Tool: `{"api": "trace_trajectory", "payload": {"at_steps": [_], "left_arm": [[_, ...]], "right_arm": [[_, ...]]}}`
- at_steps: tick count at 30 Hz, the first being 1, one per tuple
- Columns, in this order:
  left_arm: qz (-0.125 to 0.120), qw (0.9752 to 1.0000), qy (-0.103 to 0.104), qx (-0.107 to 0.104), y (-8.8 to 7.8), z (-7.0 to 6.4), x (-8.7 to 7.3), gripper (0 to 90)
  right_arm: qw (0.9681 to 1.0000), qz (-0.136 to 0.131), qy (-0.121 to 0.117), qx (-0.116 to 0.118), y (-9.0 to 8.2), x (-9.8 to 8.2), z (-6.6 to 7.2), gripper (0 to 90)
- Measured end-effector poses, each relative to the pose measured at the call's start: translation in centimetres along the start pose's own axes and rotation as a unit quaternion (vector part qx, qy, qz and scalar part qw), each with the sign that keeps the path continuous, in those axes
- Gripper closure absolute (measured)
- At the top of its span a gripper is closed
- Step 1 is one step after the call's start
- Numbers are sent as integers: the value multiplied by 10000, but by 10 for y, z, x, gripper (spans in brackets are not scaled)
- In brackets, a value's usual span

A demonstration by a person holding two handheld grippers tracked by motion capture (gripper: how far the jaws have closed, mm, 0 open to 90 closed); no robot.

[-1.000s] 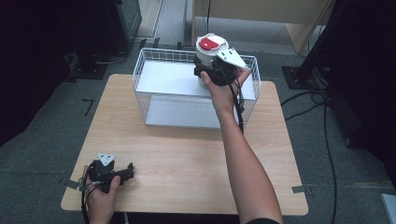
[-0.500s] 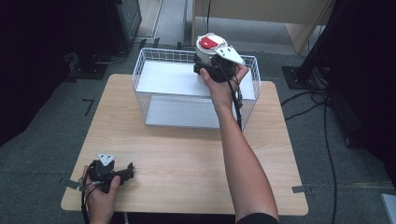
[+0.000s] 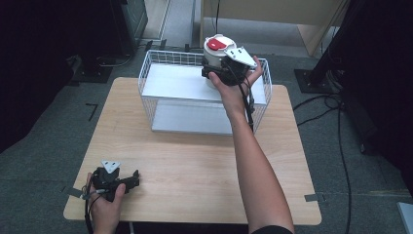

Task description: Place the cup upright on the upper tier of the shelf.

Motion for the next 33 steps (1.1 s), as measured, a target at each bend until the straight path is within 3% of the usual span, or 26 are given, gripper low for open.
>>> {"api": "trace_trajectory", "payload": {"at_steps": [15, 33], "left_arm": [[-6, 10000, -19, -11, 0, 0, 0, 0], [14, 10000, 2, -5, 0, 0, 0, 0]], "right_arm": [[9999, 5, -96, 42, -16, -13, -2, 4], [9997, -81, -131, 178, -48, -34, -7, 0]]}}
Point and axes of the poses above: each handheld gripper's, and its own axes: y roughly forward along the jaws, x roughly out of its top, z roughly to its left, the point moved 9 cm from there along y, roughly forward along the jaws, and after that the axes turned 11 degrees about z, right-handed, at the moved point
